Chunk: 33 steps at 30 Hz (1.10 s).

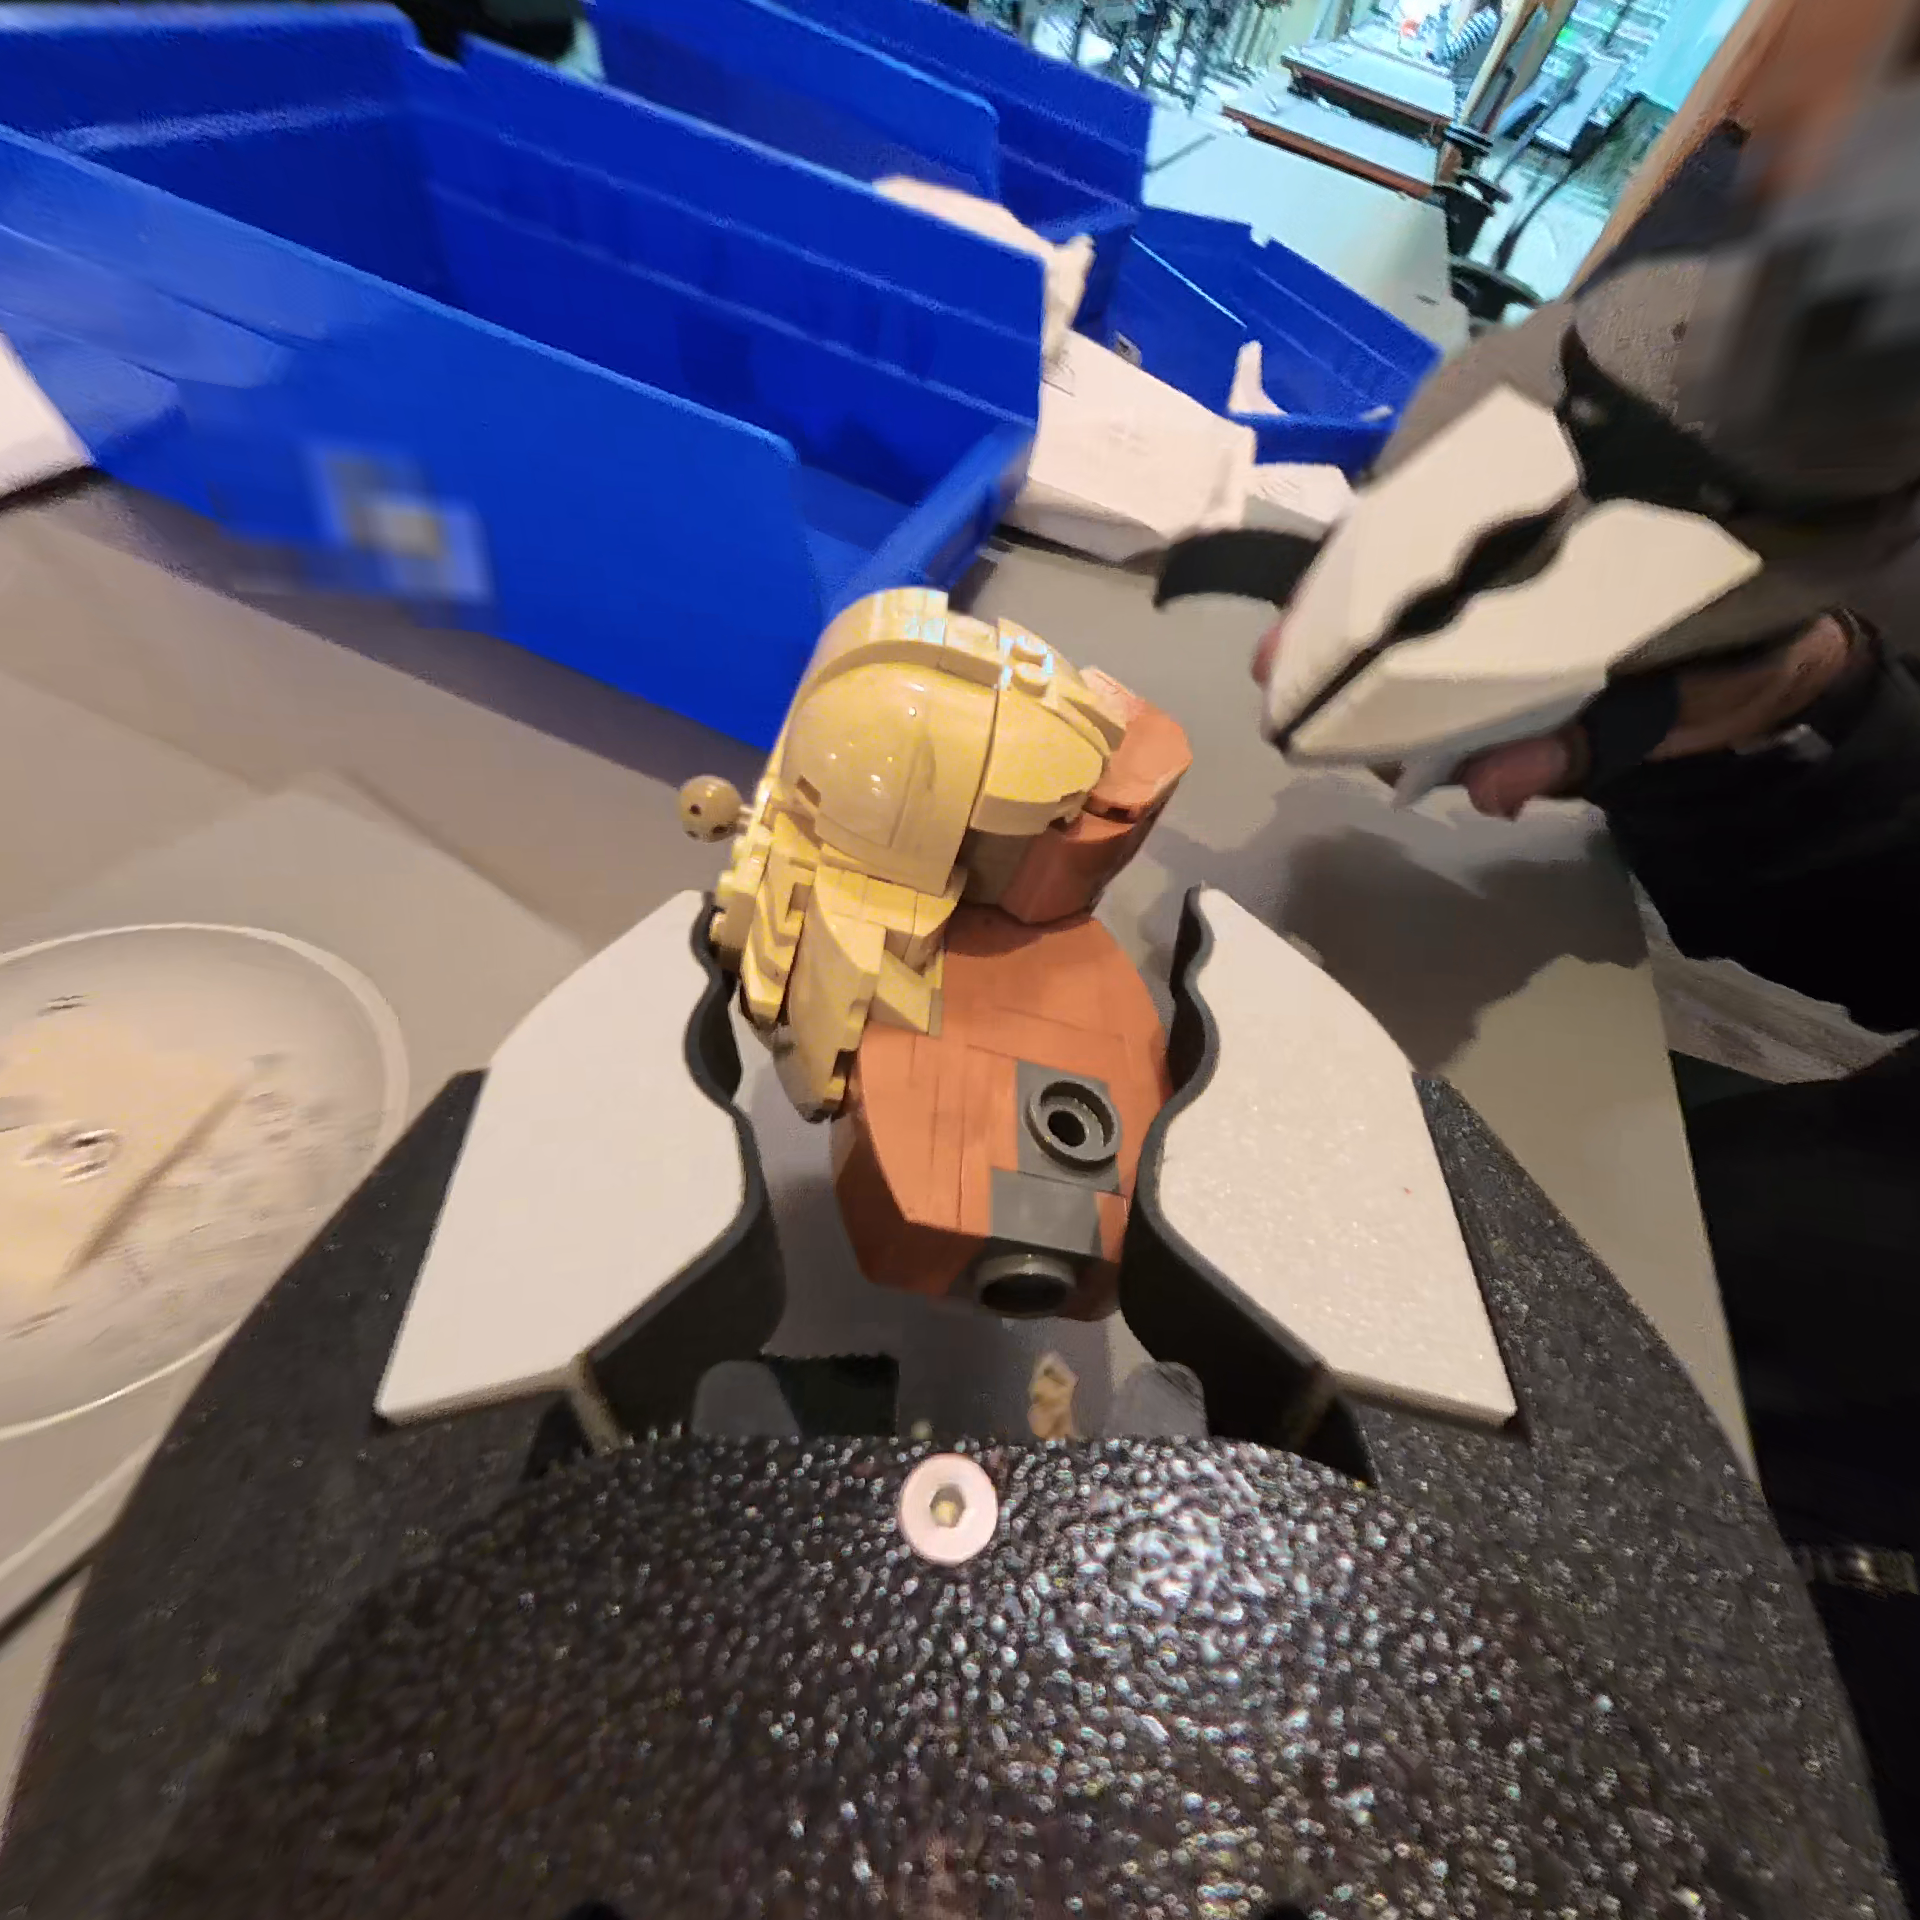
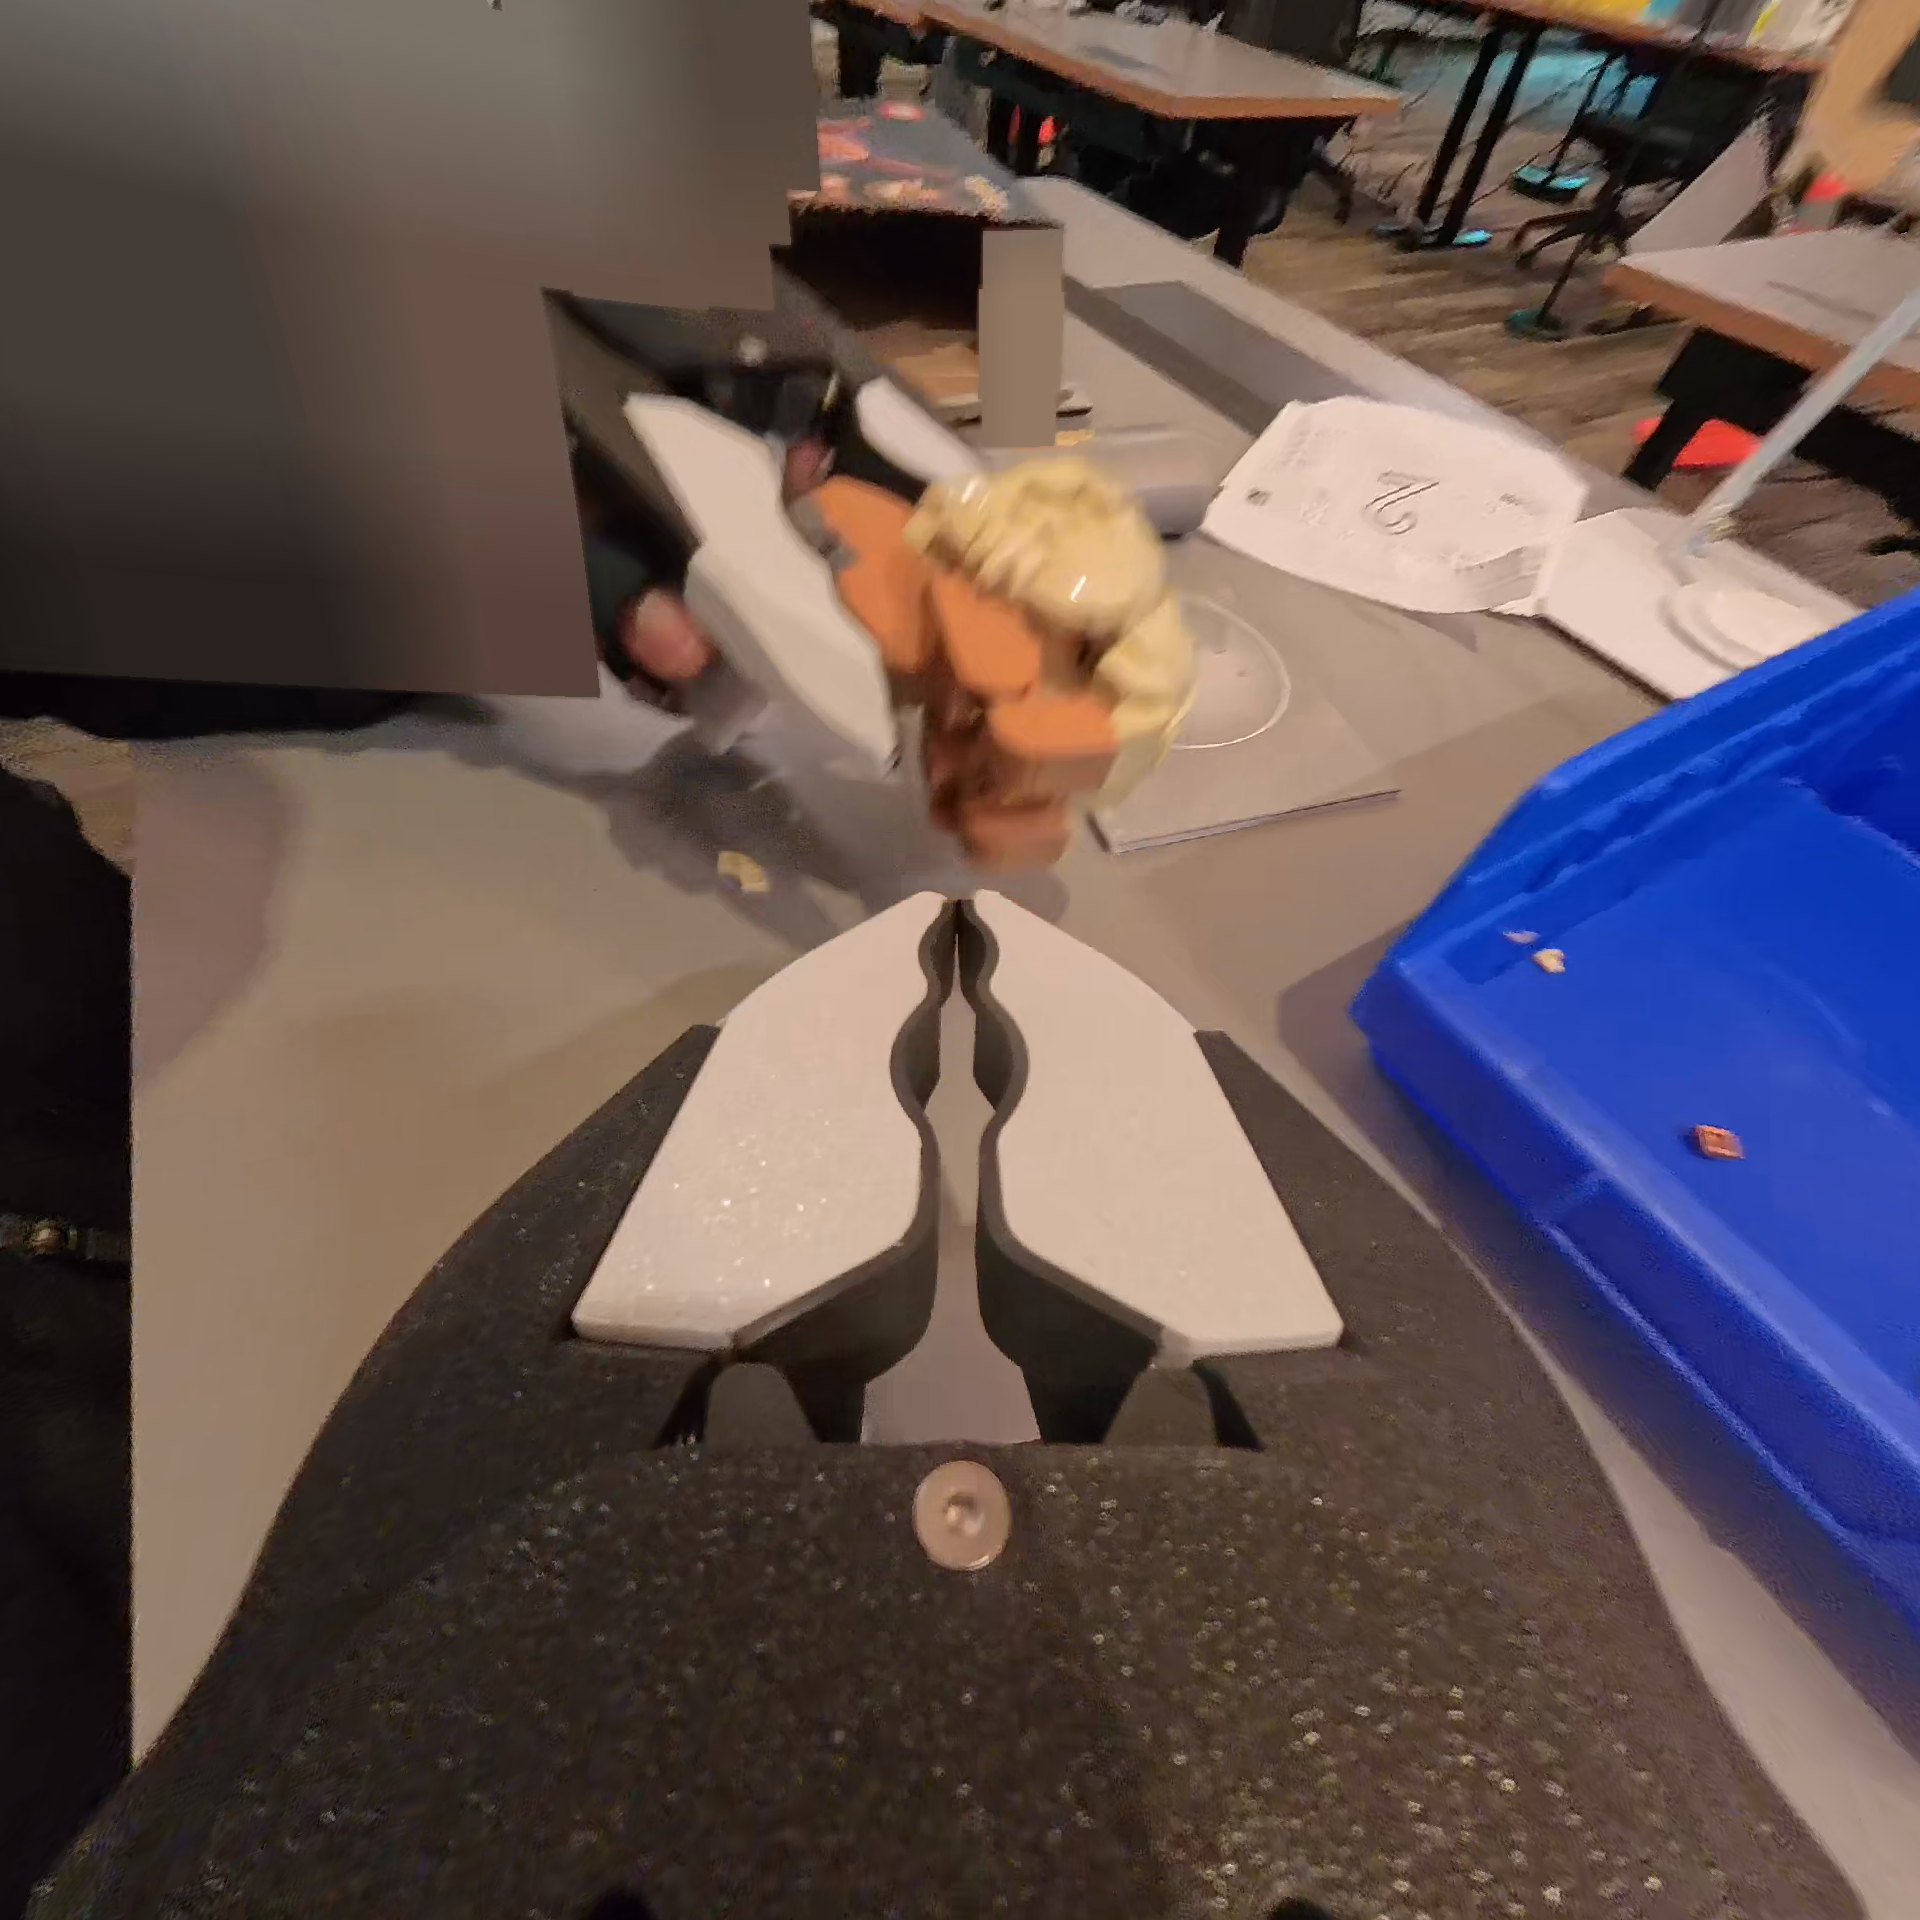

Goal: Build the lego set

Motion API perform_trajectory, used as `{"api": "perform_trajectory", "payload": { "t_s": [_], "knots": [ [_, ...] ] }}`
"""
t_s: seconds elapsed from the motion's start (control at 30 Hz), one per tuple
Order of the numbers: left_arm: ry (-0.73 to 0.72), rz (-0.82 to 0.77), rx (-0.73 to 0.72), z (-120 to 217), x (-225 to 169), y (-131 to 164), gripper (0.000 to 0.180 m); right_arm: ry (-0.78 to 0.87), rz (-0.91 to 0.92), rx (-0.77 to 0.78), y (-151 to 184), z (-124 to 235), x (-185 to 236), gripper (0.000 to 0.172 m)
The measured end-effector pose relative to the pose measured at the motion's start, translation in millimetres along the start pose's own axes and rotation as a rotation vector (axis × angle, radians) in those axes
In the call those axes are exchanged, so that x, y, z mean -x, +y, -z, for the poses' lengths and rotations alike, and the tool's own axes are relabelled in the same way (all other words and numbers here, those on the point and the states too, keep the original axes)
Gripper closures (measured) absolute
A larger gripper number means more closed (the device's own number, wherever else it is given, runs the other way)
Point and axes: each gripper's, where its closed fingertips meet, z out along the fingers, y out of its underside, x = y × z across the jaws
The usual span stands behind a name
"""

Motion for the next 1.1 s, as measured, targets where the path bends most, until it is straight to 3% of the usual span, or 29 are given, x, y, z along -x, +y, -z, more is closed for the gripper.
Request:
{"api": "perform_trajectory", "payload": {
  "t_s": [0.3,0.53,0.83,0.93,1.1],
  "knots": [
    [-0.157,0.014,-0.037,49.4,60.6,13.9,0.100,-0.187,-0.006,0.188,32.9,-65.3,52.9,0.160],
    [-0.181,-0.005,-0.029,48.7,63.0,21.5,0.100,-0.241,0.110,0.326,42.4,-99.5,67.2,0.158],
    [-0.177,0.004,-0.017,47.6,61.2,23.6,0.100,-0.311,0.170,0.435,52.3,-110.3,69.6,0.165],
    [-0.177,0.012,-0.009,47.6,61.3,24.9,0.100,-0.377,0.056,0.411,48.2,-104.5,72.2,0.164],
    [-0.158,-0.008,0.016,45.0,57.1,27.9,0.100,-0.459,-0.390,0.205,16.9,-85.9,46.7,0.164]
  ]
}}
